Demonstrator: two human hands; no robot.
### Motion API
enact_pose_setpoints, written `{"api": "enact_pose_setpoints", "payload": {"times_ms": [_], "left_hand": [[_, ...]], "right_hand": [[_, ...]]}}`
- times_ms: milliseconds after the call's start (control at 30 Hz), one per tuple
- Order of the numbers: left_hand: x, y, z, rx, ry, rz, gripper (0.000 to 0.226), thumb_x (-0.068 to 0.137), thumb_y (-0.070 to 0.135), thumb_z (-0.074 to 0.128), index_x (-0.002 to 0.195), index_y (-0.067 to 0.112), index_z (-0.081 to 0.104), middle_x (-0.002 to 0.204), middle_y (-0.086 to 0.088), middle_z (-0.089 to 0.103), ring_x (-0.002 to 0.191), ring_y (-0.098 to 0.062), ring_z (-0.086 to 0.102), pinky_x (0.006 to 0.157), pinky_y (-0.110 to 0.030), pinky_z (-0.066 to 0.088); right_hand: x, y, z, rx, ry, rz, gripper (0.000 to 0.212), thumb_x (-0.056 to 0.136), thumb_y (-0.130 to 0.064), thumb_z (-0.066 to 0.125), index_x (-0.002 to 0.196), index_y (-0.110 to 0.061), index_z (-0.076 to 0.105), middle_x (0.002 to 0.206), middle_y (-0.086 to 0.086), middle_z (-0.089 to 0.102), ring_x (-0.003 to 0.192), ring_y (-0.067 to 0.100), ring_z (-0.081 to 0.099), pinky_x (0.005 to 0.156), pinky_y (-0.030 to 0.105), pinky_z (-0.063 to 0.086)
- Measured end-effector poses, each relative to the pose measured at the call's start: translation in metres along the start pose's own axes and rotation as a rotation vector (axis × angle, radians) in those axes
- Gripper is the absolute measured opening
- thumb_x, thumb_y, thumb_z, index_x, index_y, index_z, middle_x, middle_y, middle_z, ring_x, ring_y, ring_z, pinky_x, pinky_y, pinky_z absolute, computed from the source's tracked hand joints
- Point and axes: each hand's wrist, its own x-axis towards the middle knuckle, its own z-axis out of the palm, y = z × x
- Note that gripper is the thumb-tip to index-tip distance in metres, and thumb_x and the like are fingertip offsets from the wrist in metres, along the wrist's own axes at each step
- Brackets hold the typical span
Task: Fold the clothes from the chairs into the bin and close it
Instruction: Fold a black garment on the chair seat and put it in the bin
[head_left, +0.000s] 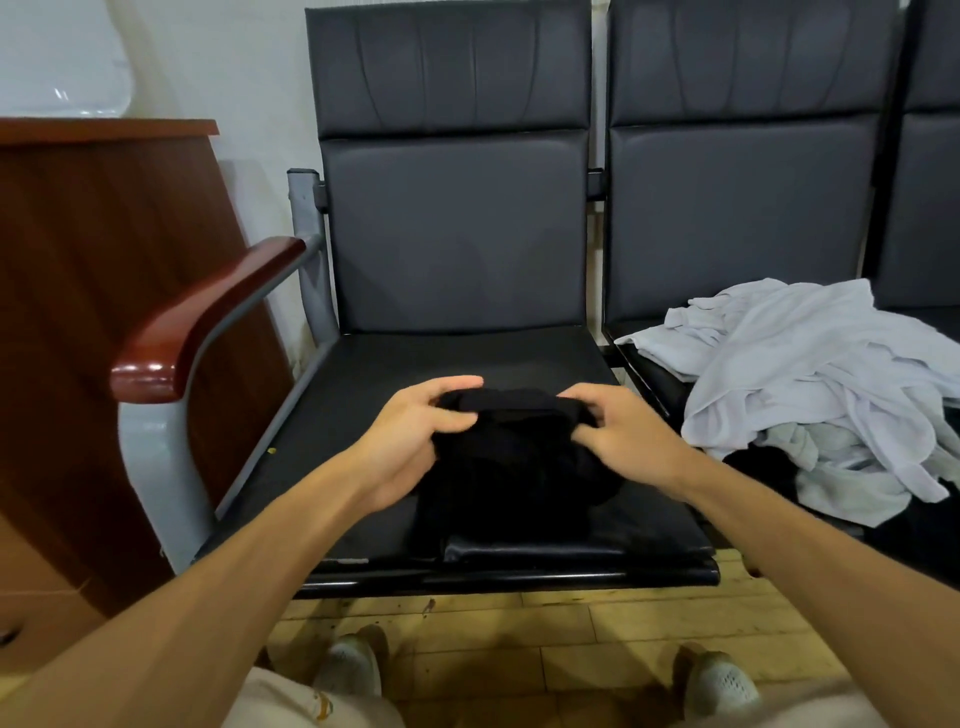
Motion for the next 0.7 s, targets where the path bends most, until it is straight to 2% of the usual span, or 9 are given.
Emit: {"api": "enact_pose_setpoints", "payload": {"times_ms": [67,133,267,333,400,467,533,633,700], "left_hand": [[0.002,-0.003,-0.01,0.161,0.048,0.021,0.043,0.091,-0.012,0.049,0.12,0.016,0.065,0.121,-0.006,0.066,0.114,-0.022,0.062,0.101,-0.038,0.048],[0.004,-0.008,-0.018,0.291,0.06,0.027,0.038,0.093,-0.009,0.05,0.114,0.017,0.067,0.117,-0.005,0.068,0.113,-0.022,0.062,0.104,-0.04,0.046],[0.007,-0.013,-0.025,0.62,0.121,0.062,0.015,0.096,0.01,0.056,0.091,0.014,0.07,0.093,-0.016,0.07,0.084,-0.02,0.064,0.086,-0.041,0.052],[0.007,-0.014,-0.025,0.735,0.14,0.078,0.015,0.097,0.019,0.057,0.088,0.018,0.069,0.086,-0.007,0.069,0.081,-0.017,0.061,0.077,-0.035,0.05],[0.007,-0.013,-0.024,0.731,0.142,0.066,0.016,0.098,0.023,0.055,0.088,0.021,0.068,0.088,0.0,0.069,0.087,-0.018,0.062,0.079,-0.032,0.049],[0.007,-0.011,-0.02,0.658,0.137,0.027,0.018,0.098,0.025,0.055,0.092,0.016,0.069,0.094,-0.007,0.072,0.094,-0.026,0.067,0.088,-0.039,0.052],[0.007,-0.007,-0.015,0.482,0.105,-0.014,0.021,0.098,0.024,0.054,0.098,0.01,0.07,0.098,-0.01,0.073,0.098,-0.028,0.069,0.094,-0.041,0.052],[0.008,-0.004,-0.009,0.293,0.084,-0.043,0.022,0.097,0.024,0.055,0.101,0.01,0.071,0.1,-0.006,0.074,0.097,-0.023,0.07,0.091,-0.036,0.054],[0.013,-0.008,-0.007,0.265,0.153,-0.051,0.018,0.096,0.023,0.057,0.099,0.012,0.071,0.1,-0.006,0.074,0.095,-0.022,0.07,0.085,-0.034,0.055]], "right_hand": [[-0.003,0.003,-0.011,0.118,0.046,0.073,0.025,0.084,0.007,0.061,0.095,-0.014,0.071,0.094,-0.003,0.074,0.092,0.01,0.068,0.087,0.022,0.05],[-0.004,0.008,-0.019,0.161,0.108,0.131,0.023,0.085,0.003,0.063,0.092,-0.016,0.073,0.091,-0.003,0.075,0.093,0.013,0.069,0.09,0.028,0.051],[-0.003,0.013,-0.028,0.254,0.17,0.244,0.017,0.089,-0.01,0.063,0.093,-0.02,0.076,0.093,-0.001,0.075,0.095,0.019,0.069,0.096,0.041,0.051],[-0.002,0.013,-0.028,0.259,0.182,0.264,0.017,0.092,-0.016,0.06,0.092,-0.022,0.076,0.093,-0.002,0.074,0.095,0.02,0.069,0.094,0.04,0.051],[-0.002,0.008,-0.028,0.294,0.201,0.278,0.021,0.095,-0.018,0.056,0.085,-0.022,0.074,0.084,-0.003,0.073,0.089,0.019,0.068,0.082,0.035,0.052],[0.001,0.005,-0.028,0.398,0.234,0.313,0.024,0.094,-0.016,0.055,0.078,-0.019,0.072,0.072,-0.006,0.071,0.077,0.017,0.066,0.069,0.029,0.048],[0.006,0.002,-0.031,0.522,0.28,0.379,0.019,0.091,-0.015,0.057,0.08,-0.015,0.072,0.072,-0.003,0.071,0.071,0.015,0.065,0.063,0.027,0.046],[0.012,0.005,-0.03,0.552,0.334,0.456,0.014,0.09,-0.017,0.06,0.092,-0.009,0.071,0.086,0.005,0.07,0.078,0.02,0.065,0.07,0.029,0.05],[0.014,0.017,-0.024,0.275,0.338,0.468,0.016,0.087,-0.016,0.064,0.101,-0.012,0.068,0.092,0.001,0.068,0.089,0.018,0.063,0.081,0.03,0.049]]}}
